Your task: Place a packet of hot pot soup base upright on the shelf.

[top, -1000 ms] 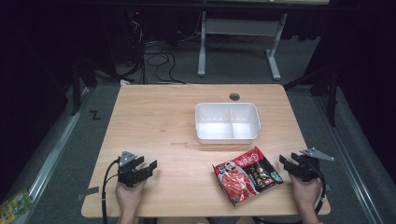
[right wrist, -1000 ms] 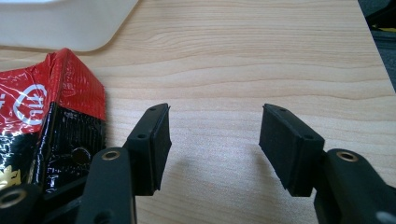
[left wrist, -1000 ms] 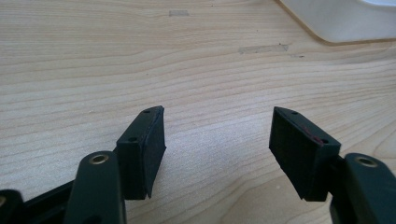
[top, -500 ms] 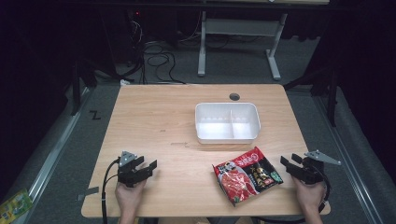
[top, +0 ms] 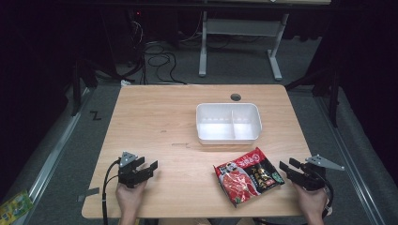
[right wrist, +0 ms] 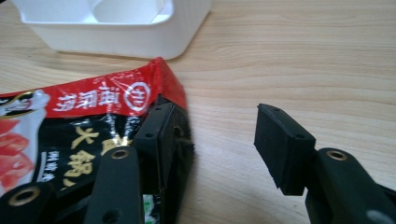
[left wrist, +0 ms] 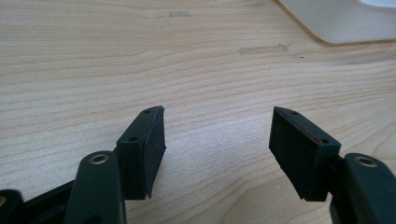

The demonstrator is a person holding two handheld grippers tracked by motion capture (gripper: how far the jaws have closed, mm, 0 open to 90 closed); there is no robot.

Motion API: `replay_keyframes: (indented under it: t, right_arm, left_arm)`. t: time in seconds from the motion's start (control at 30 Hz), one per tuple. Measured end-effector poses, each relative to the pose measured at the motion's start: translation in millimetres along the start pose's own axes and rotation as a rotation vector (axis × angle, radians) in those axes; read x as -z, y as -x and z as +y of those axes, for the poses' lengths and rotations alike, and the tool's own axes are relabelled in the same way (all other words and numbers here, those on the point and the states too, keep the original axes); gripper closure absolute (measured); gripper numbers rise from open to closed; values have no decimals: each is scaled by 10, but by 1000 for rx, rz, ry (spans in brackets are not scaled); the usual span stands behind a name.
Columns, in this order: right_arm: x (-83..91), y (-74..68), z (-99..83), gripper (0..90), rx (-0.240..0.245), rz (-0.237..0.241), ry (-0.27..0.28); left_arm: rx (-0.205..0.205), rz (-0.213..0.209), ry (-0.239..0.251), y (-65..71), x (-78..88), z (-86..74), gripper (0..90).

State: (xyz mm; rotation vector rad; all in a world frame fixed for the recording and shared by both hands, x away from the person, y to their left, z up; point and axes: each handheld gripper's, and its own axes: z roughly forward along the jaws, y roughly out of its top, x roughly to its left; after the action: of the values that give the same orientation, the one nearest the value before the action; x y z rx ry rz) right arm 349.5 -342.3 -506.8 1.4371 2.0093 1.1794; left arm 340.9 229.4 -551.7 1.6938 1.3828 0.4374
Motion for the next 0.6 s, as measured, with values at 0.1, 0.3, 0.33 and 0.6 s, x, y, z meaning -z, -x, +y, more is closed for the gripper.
replay_keyframes:
  t: [0.1,0.3,0.33,0.6]
  right_arm:
    - [7,-58,11,510,9,25,-22]
    - [-65,-125,1,522,7,55,-58]
    - [-83,-138,-4,523,3,58,-67]
    - [-211,-191,-20,526,-16,85,-105]
  left_arm:
    - [-1,6,-4,3,-3,2,367]
    - [2,3,0,0,-1,0,367]
    - [1,3,-1,0,0,0,367]
    - [-5,9,-6,6,-2,2,367]
